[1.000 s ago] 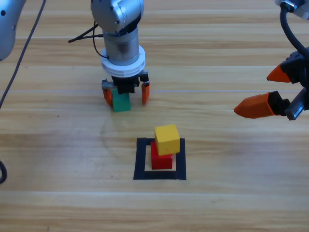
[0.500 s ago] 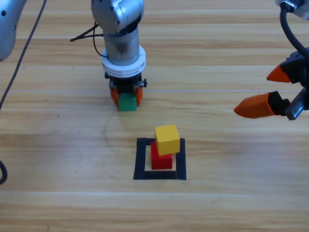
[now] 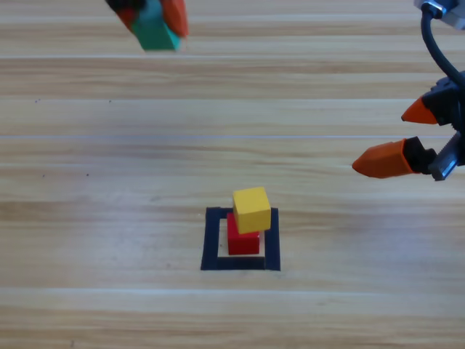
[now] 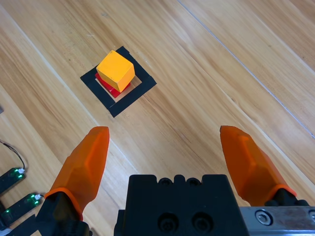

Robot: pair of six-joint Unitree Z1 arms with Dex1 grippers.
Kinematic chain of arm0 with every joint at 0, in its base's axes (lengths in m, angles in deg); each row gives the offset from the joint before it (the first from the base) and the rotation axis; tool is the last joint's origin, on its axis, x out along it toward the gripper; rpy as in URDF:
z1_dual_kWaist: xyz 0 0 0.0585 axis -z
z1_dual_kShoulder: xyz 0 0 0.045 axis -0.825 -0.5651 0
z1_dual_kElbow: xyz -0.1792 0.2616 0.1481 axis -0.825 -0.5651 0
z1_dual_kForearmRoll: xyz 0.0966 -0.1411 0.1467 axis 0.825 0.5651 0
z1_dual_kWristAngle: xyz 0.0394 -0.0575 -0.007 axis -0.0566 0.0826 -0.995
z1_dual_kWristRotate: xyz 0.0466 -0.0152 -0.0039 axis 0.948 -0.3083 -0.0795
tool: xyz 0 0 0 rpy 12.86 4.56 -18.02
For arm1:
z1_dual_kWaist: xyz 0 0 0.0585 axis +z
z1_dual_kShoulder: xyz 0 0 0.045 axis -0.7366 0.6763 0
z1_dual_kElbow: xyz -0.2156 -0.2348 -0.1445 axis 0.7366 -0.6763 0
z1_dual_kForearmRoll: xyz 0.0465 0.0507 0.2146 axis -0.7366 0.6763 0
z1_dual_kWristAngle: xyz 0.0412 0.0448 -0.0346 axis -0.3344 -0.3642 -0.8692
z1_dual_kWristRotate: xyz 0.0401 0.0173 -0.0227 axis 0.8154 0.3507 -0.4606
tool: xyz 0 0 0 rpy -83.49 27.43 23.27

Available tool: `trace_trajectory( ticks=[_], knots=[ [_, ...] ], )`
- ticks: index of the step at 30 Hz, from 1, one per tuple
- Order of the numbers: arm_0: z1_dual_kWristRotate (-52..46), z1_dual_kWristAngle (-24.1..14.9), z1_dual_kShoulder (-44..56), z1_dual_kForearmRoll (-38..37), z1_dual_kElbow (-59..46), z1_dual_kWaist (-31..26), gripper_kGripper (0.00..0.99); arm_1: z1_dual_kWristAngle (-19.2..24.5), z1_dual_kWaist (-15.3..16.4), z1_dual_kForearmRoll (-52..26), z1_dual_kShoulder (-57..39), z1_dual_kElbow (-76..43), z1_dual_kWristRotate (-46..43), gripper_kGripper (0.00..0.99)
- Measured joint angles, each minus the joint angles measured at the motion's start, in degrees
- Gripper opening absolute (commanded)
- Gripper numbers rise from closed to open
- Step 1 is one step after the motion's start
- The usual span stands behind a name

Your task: Stack the blocks in the rectangular block: red at the bottom, yellow in the middle, green on top

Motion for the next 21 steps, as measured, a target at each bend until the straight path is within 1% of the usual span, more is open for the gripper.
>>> trace_trajectory(
  ticks=[4,8,12,18,21],
  knots=[
    [-1.5,0.0,6.4,0.2,-5.6,1.8,0.009,0.0,0.0,0.0,0.0,0.0,0.0,0.986],
    [-7.6,-0.8,7.9,0.2,-8.2,5.0,0.009,0.0,0.0,0.0,0.0,0.0,0.0,0.986],
    [-15.5,-3.6,7.0,0.2,-9.5,9.5,0.008,0.0,0.0,0.0,0.0,0.0,0.0,0.986],
    [-23.2,-5.4,1.7,0.2,-9.6,15.1,0.008,0.0,0.0,0.0,0.0,0.0,0.0,0.986],
    [-25.8,-6.0,-0.7,0.2,-9.6,16.6,0.009,0.0,0.0,0.0,0.0,0.0,0.0,0.986]
  ],
)
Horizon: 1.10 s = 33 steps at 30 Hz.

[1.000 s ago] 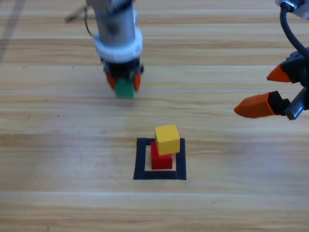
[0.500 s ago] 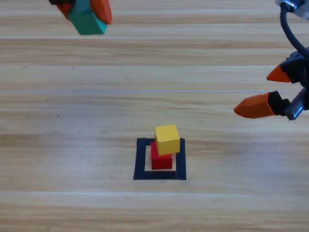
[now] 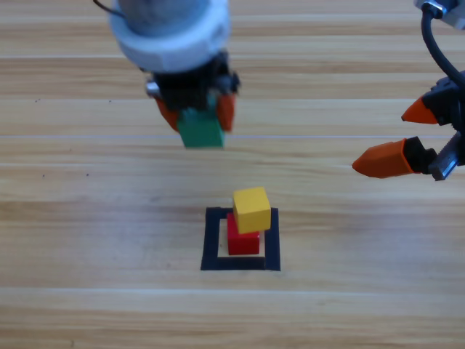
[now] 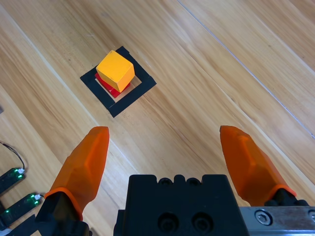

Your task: Stack the blocks in the rectangular block: red at the bottom, yellow in the middle, green on top

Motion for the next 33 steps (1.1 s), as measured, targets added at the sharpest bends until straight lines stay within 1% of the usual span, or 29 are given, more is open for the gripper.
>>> trace_trajectory(
  ticks=[8,18,33],
  knots=[
    [-1.9,0.0,-6.1,0.0,0.2,1.8,0.011,0.0,0.0,0.0,0.0,0.0,0.0,0.986],
    [-1.0,3.2,-10.1,0.0,3.3,1.8,0.014,0.0,0.0,0.0,0.0,0.0,0.0,0.986],
    [-1.0,3.4,-12.6,0.0,4.3,1.8,0.014,0.0,0.0,0.0,0.0,0.0,0.0,0.986]
  ],
)
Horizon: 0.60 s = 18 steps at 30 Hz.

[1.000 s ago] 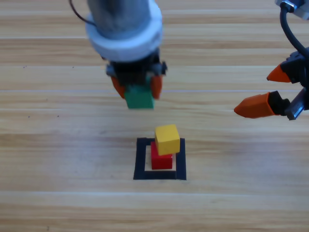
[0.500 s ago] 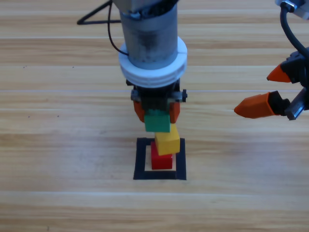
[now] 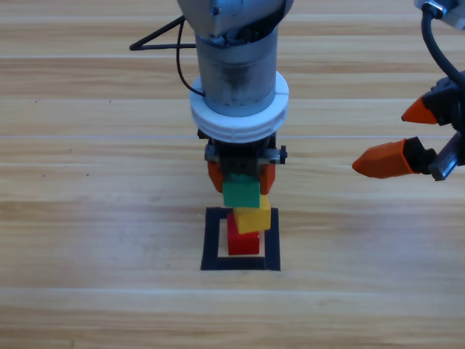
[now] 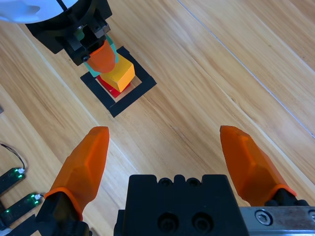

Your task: Stack the blocks in the rectangular block: red at the bottom, yellow in the middle, green on top

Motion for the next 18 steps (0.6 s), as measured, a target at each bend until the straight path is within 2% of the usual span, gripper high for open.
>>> trace_trajectory(
  ticks=[18],
  knots=[
    [-1.2,0.0,-2.8,0.0,2.7,-0.1,0.015,0.0,0.0,0.0,0.0,-0.1,0.0,0.986]
  ],
)
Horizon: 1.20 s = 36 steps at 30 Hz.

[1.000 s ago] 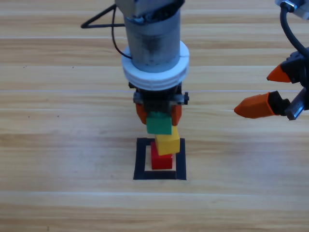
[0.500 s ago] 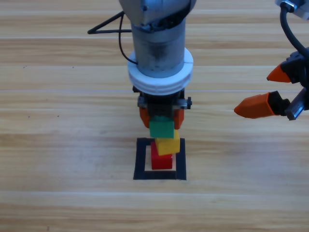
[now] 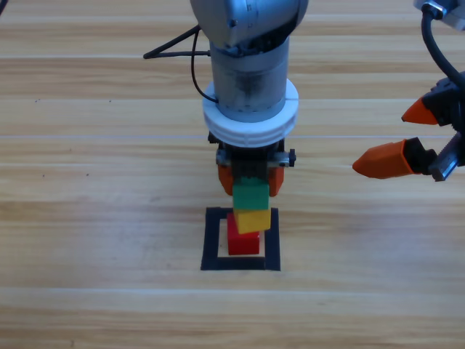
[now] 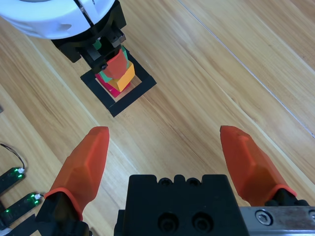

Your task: Stack the blocks in the rectangular block: red at the bottom, yellow in the middle, green on top

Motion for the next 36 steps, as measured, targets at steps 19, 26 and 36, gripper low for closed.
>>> trace_trajectory(
  ticks=[19,26,36],
  knots=[
    [0.8,0.0,0.0,0.0,-0.1,-1.8,0.015,0.0,0.0,0.0,0.0,-0.1,0.0,0.986],
    [0.8,0.0,0.0,0.0,-0.4,-1.8,0.015,0.0,0.0,0.0,0.1,-0.1,0.0,0.986],
    [0.7,0.0,-1.3,0.0,-0.5,-1.8,0.015,0.0,0.0,0.0,0.2,-0.1,0.0,0.986]
  ],
)
